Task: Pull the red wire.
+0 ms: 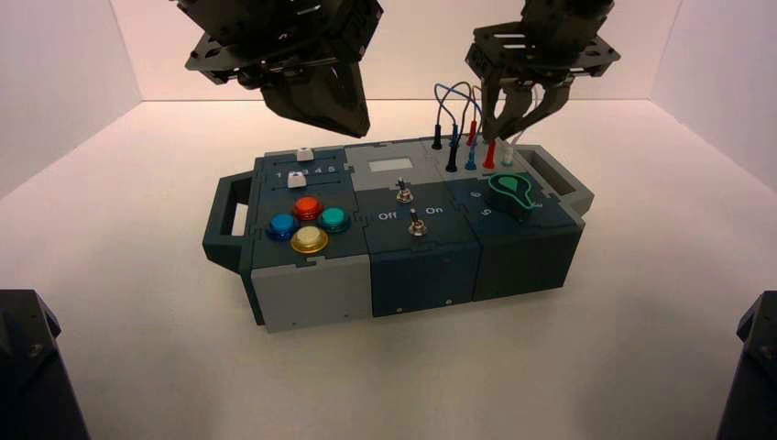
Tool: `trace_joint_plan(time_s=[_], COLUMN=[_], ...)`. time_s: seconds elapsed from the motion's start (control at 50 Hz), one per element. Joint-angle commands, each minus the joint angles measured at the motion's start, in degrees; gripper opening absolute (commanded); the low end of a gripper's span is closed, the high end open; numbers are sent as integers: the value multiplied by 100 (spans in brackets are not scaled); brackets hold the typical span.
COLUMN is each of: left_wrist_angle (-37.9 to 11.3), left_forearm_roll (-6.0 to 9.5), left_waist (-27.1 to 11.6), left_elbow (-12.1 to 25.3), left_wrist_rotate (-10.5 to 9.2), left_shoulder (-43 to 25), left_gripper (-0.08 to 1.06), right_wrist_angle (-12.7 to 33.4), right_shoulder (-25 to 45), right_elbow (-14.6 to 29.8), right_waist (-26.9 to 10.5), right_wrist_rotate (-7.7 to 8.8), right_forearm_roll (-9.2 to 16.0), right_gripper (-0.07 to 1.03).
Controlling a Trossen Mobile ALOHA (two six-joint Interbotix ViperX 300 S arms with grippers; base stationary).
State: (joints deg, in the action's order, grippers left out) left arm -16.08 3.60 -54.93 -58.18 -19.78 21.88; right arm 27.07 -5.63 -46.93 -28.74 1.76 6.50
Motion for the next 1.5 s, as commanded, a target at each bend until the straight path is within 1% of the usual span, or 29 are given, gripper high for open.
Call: trace_joint_plan(time_s=[0.02,0.28,0.6,0.98,1.16,1.24,1.34,1.42,1.5], left_wrist_angle=[62,70,70,97,97,97,97,97,97], left_forearm_roll=[0,0,-9,-9,-9,-9,-9,-9,-9], left_waist=[-18,-9,-9,-9,-9,-9,-9,-9,-9], left_elbow=[105,123,158,158,176,176,176,167,176], left_wrist_rotate=[-35,-35,-26,-26,-18,-26,-26,-26,-26], left_shoulder=[-18,-35,-35,-53,-62,-62,-62,-70,-62], left_gripper=[-3,-3,-3,-3,-3,-3,-3,-3,-3], right_wrist_angle=[-53,-114,-141,-220,-229,-237,-246,-264,-281], right_shoulder=[18,158,413,457,501,510,519,536,545], right_elbow=[70,114,211,255,281,281,299,299,308], right_waist=[-35,-26,-26,-35,-26,-26,-26,-26,-26], right_wrist_rotate=[-9,-9,-9,0,-9,0,0,-9,-9], right_forearm_roll=[18,18,0,-18,-18,-26,-26,-35,-97], right_gripper=[27,25,25,24,21,19,14,6,-2])
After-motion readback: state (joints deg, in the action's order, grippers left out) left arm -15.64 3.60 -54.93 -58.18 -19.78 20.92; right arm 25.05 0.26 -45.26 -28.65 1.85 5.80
